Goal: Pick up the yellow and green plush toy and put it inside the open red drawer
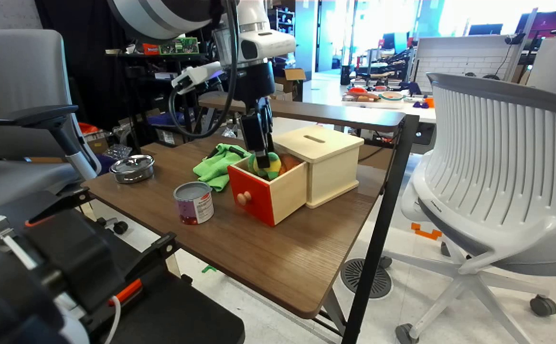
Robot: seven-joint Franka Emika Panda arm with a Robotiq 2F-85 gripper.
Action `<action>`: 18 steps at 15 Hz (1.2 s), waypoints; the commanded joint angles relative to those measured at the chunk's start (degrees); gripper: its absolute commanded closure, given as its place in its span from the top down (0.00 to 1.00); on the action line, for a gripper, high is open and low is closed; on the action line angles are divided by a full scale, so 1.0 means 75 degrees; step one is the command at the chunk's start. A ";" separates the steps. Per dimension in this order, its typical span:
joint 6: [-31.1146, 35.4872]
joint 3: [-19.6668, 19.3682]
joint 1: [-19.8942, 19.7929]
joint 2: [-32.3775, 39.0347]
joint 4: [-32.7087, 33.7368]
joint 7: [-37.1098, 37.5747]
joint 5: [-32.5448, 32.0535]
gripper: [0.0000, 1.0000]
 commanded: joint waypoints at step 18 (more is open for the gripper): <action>-0.0425 0.0470 -0.0384 -0.2349 -0.2637 -0.3633 -0.1413 1.00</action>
